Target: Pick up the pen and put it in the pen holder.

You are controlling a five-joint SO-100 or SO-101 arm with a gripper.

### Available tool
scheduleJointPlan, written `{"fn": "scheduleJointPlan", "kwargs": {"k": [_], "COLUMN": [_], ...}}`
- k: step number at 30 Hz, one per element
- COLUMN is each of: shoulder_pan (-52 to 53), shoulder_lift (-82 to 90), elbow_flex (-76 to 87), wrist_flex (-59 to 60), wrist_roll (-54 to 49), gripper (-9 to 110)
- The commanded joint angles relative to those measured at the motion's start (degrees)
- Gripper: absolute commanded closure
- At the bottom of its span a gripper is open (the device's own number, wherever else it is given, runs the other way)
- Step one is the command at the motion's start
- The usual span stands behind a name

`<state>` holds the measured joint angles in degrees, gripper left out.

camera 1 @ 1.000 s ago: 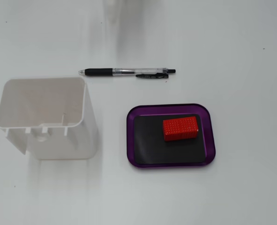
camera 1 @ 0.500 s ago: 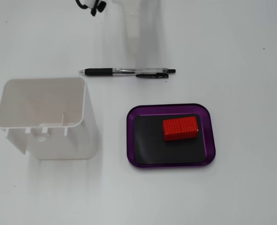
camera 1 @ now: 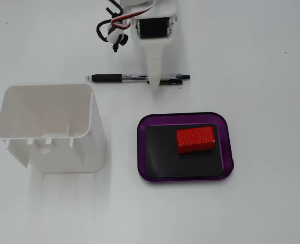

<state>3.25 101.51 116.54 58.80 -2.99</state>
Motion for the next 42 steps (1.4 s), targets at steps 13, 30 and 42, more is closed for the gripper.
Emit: {"fn": "scheduleJointPlan", "kwargs": {"k": [13, 30, 42], "shoulder_pan": [3.3, 2.4, 0.4], "shoulder_lift": [0.5, -4.0, -7.9], "elbow_flex": [5.8, 5.8, 4.9], "wrist_flex": [-6.8, -7.9, -7.9], "wrist_roll": [-0.3, -0.6, -1.9], "gripper": [77, 85, 93]}}
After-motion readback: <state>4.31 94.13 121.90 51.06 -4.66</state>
